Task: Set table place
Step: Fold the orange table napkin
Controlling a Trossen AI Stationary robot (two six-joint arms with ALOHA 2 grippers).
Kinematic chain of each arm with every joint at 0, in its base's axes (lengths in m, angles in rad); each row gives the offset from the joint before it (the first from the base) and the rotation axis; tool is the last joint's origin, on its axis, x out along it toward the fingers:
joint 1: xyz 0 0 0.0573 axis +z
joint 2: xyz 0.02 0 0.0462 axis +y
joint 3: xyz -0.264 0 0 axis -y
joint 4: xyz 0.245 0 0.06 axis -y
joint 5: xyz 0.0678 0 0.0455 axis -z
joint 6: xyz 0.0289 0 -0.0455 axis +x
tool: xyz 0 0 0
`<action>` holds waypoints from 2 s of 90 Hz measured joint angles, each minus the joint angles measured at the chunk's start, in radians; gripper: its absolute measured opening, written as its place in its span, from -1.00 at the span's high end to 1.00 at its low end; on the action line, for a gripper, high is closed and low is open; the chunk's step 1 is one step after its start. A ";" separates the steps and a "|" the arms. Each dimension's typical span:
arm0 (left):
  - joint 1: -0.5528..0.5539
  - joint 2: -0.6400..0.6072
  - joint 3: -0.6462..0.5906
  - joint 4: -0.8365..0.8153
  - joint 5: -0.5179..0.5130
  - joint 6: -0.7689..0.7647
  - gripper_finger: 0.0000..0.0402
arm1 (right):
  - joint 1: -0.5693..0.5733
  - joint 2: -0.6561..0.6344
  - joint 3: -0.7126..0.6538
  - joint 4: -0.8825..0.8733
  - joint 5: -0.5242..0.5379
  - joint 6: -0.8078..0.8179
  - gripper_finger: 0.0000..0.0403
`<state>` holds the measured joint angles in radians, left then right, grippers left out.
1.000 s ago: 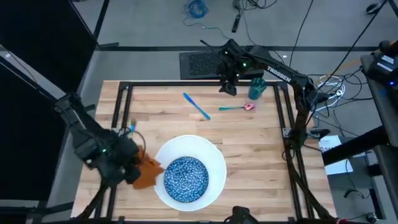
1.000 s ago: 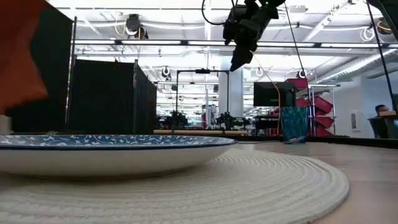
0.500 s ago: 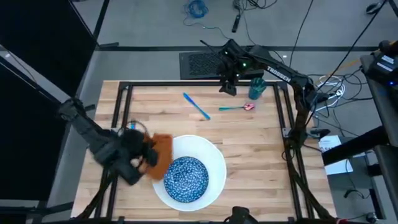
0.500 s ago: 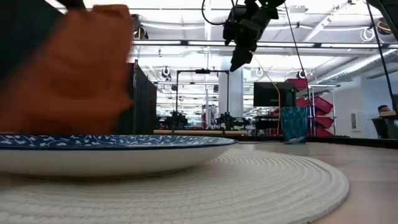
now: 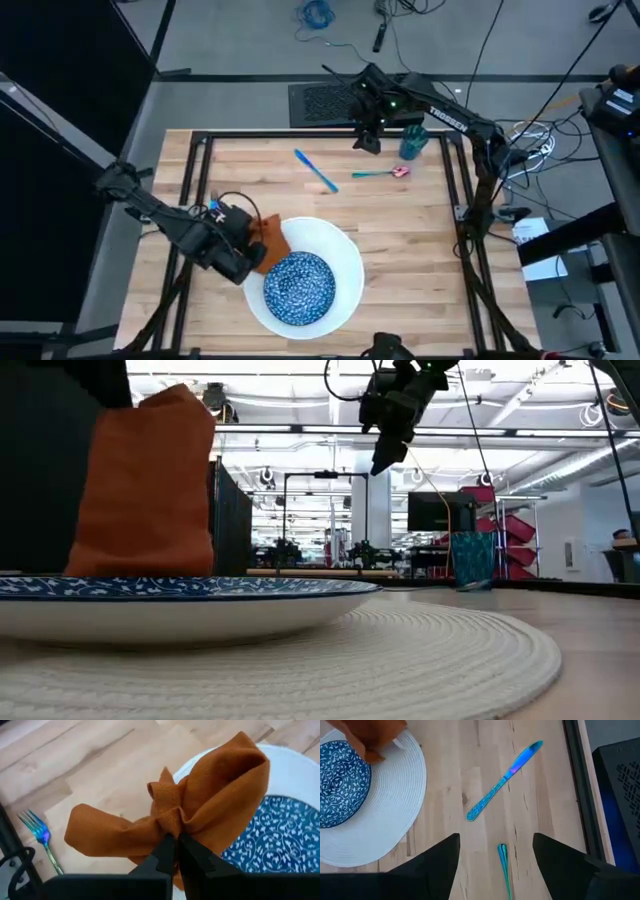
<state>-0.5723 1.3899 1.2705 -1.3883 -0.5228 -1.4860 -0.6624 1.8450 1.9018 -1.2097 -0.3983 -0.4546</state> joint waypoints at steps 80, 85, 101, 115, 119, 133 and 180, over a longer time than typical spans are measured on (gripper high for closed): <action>0.526 -0.026 0.000 0.516 -0.177 0.980 1.00 | 0.198 0.001 -0.261 0.645 -0.382 0.128 -0.18; 0.544 -0.025 -0.001 0.518 -0.162 0.997 1.00 | 0.198 0.001 -0.261 0.661 -0.380 0.143 -0.18; 0.596 -0.026 0.000 0.573 -0.134 1.054 1.00 | 0.218 0.001 -0.261 0.665 -0.341 0.151 -0.18; 0.624 -0.026 0.000 0.634 -0.086 1.109 1.00 | 0.239 0.001 -0.262 0.673 -0.282 0.134 -0.18; 0.628 -0.025 -0.001 0.644 -0.074 1.123 1.00 | 0.242 0.001 -0.262 0.685 -0.265 0.133 -0.18; 0.634 -0.019 0.000 0.666 -0.069 1.135 1.00 | 0.249 0.001 -0.262 0.716 -0.191 0.138 -0.18; 0.634 -0.019 0.000 0.701 -0.068 1.162 1.00 | 0.252 0.007 -0.262 0.743 -0.123 0.134 -0.08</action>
<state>0.0612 1.3705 1.2705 -0.6872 -0.5911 -0.3244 -0.4103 1.8525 1.6402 -0.4668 -0.5217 -0.3210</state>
